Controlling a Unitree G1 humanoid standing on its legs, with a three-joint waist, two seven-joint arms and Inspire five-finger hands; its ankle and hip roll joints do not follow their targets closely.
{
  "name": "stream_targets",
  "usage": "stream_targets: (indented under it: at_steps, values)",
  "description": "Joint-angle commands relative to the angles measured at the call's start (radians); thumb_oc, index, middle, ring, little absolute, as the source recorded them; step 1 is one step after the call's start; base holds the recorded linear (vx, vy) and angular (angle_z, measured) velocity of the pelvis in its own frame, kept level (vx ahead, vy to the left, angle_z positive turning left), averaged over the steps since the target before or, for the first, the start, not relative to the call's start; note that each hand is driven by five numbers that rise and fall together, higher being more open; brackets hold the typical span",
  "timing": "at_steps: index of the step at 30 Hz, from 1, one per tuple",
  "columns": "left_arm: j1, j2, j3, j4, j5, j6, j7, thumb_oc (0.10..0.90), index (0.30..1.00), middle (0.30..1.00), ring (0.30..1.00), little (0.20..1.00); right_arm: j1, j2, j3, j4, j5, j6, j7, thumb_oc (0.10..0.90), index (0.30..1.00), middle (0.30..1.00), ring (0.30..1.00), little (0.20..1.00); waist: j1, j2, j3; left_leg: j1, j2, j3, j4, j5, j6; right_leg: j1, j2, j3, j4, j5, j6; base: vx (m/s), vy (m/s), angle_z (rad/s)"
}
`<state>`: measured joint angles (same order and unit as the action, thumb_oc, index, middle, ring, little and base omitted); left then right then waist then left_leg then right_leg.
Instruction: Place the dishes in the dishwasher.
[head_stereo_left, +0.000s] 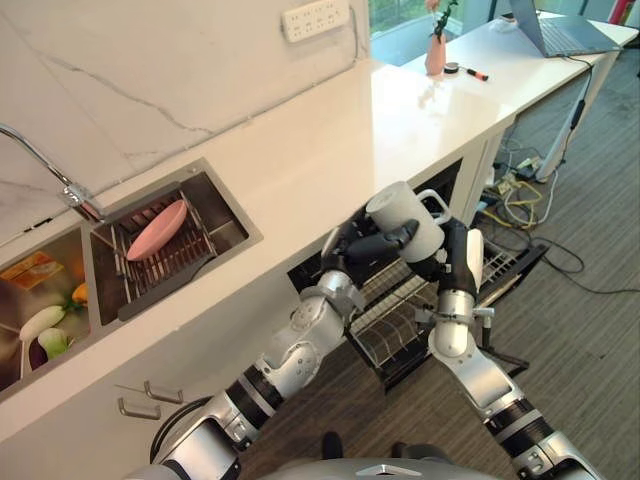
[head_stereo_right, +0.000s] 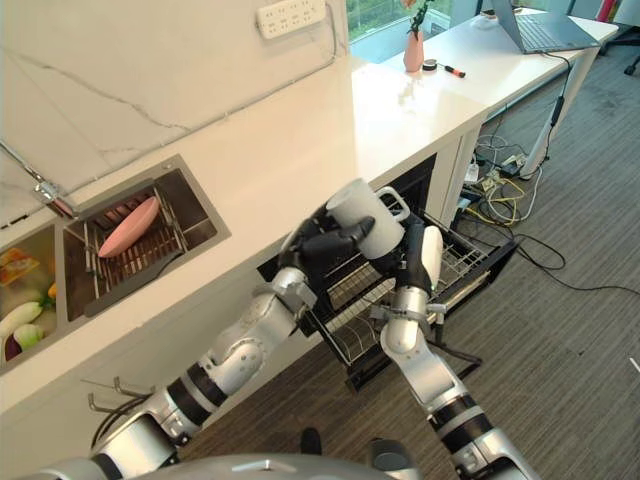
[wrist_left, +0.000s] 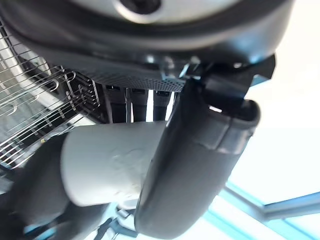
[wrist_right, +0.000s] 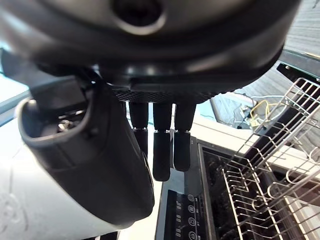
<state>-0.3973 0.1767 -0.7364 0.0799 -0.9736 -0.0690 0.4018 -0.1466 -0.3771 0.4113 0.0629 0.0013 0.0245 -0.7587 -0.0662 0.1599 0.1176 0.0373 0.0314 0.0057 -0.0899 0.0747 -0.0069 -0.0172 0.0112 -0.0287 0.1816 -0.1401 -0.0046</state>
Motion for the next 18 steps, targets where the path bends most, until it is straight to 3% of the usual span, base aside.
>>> stream_targets:
  at_steps: [1,7,13,18]
  values:
    - [-0.136,-0.076,-0.149,-0.068,-0.021,0.033,-0.119,0.800,0.900,0.900,0.900,0.900,-0.139,0.080,-0.019,-0.201,-0.072,-0.171,0.026,0.400,0.300,0.300,0.300,0.300,-0.005,-0.087,-0.005,0.120,-0.015,0.025,0.003,-0.163,-0.007,0.099,-0.146,-0.009,-0.269,0.139,0.190,0.00,0.000,0.00]
    - [-0.139,-0.028,-0.173,-0.117,-0.036,0.064,-0.166,0.800,0.900,0.900,0.900,0.900,-0.033,0.052,-0.043,-0.138,-0.034,-0.191,0.107,0.400,0.300,0.300,0.300,0.300,-0.009,-0.091,0.001,0.118,-0.014,0.024,0.003,-0.165,-0.006,0.096,-0.143,-0.008,-0.269,0.141,0.191,0.00,0.000,0.00]
    - [-0.091,0.038,-0.168,-0.098,-0.017,0.065,-0.178,0.800,0.900,0.900,0.900,0.900,-0.002,0.055,0.040,0.015,0.030,-0.203,0.210,0.400,0.300,0.300,0.300,0.300,-0.003,-0.100,0.008,0.111,-0.011,0.025,0.003,-0.160,-0.009,0.090,-0.138,-0.007,-0.269,0.141,0.188,-0.01,0.001,-0.02]
    - [-0.042,0.144,-0.180,-0.153,-0.031,0.053,-0.196,0.800,0.900,0.900,0.900,0.900,0.009,0.046,0.099,0.125,0.005,-0.200,0.252,0.400,0.300,0.300,0.300,0.300,0.013,-0.107,0.014,0.098,-0.005,0.014,0.003,-0.152,-0.015,0.086,-0.135,-0.027,-0.266,0.137,0.185,0.00,-0.001,0.01]
